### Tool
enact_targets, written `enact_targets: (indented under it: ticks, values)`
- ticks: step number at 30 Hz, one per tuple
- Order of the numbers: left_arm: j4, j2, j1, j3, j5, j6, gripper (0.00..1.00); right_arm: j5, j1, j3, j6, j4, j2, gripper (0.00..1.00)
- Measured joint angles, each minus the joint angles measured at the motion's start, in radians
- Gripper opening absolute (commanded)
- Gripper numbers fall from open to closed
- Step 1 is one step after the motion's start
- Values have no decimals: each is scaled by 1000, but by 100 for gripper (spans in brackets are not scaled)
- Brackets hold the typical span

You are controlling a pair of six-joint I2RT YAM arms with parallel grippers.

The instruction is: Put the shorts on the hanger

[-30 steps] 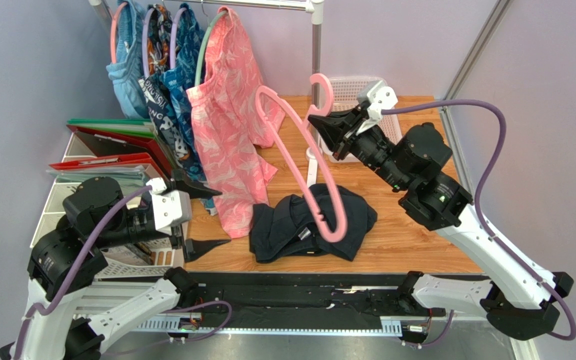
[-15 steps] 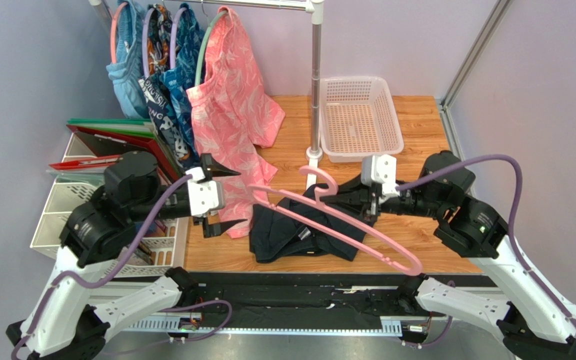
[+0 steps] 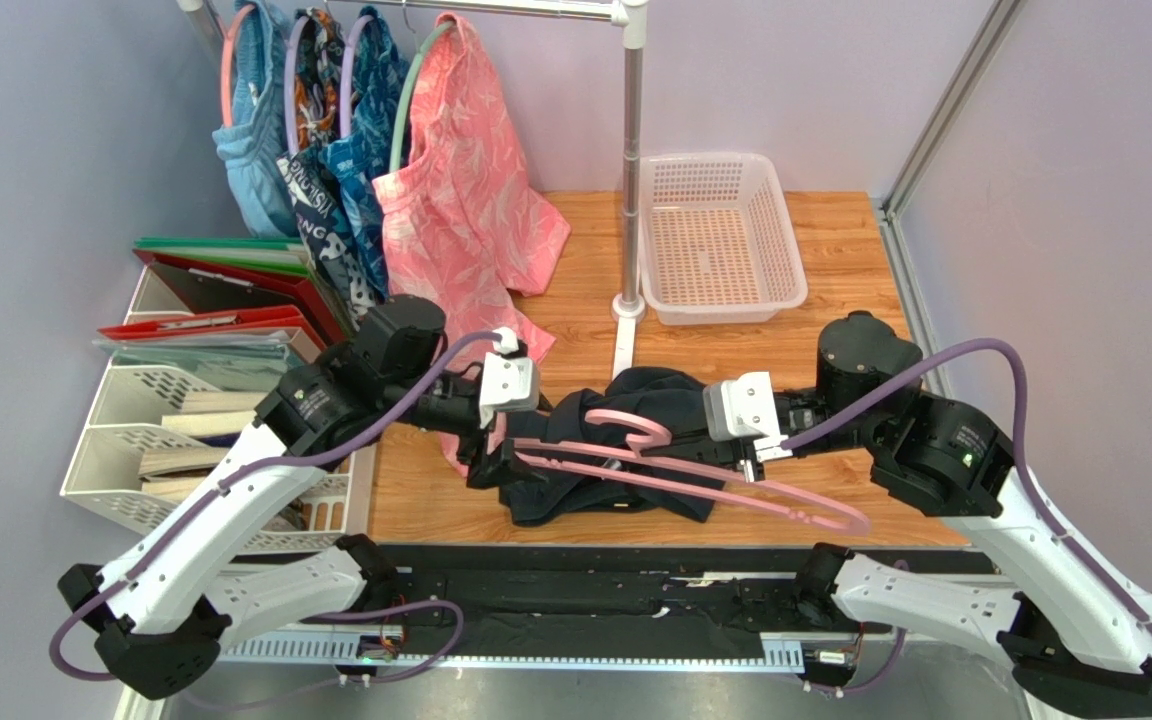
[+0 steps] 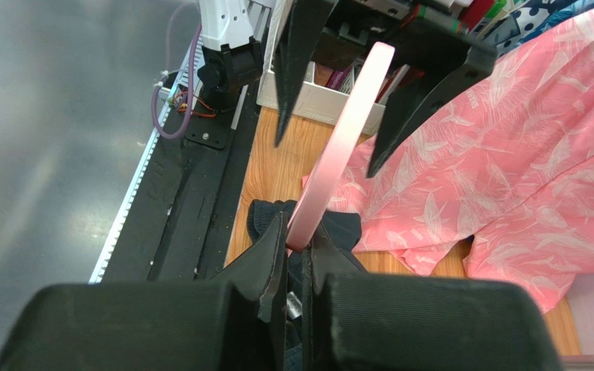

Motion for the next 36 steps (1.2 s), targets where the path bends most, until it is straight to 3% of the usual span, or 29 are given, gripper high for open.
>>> enact_targets:
  ticks: [2,4,5,7,8,9,10,12,13,16,19,21,29,30,32,33,34,36]
  values:
    - [16,-4,-33,-31,9,-18,85,-2,6,0,-18,-2,6,0]
    - [27,-5,-60,-60,10,-38,71,-5,18,5,-39,-9,17,0]
    - [32,-3,-70,-71,11,-47,57,-5,23,7,-45,-10,23,0]
    - [37,5,-79,-84,11,-69,39,-6,33,10,-61,-13,31,0]
    - [42,11,-79,-87,11,-73,13,-6,37,11,-68,-14,34,0]
    - [47,17,-79,-90,9,-80,3,-6,40,12,-74,-14,37,0]
    - [52,19,-79,-95,6,-88,0,-6,43,12,-77,-16,37,7]
    - [62,18,-80,-113,19,-93,0,12,43,10,-78,-17,36,34]
    - [71,10,-86,-127,21,-98,0,15,44,0,-71,-16,32,64]
    - [77,-21,-86,-172,0,-121,0,30,46,-47,-40,-21,16,82]
    - [66,-44,-84,-195,-39,-136,0,65,49,-80,-17,-45,10,83]
    - [66,-47,-83,-195,-56,-141,0,96,49,-91,-13,-59,14,79]
    - [64,-24,-80,-194,-97,-141,0,154,49,-92,8,-83,103,38]
    - [64,-23,-79,-194,-105,-139,0,158,49,-92,9,-89,114,22]
    - [59,-23,-79,-194,-116,-134,0,172,48,-92,8,-103,135,0]
    - [51,-24,-82,-194,-119,-131,0,180,48,-92,13,-106,138,0]
    - [48,-25,-84,-194,-121,-130,9,185,47,-92,11,-109,139,0]
    - [52,-29,-86,-193,-126,-124,40,196,47,-92,9,-107,135,0]
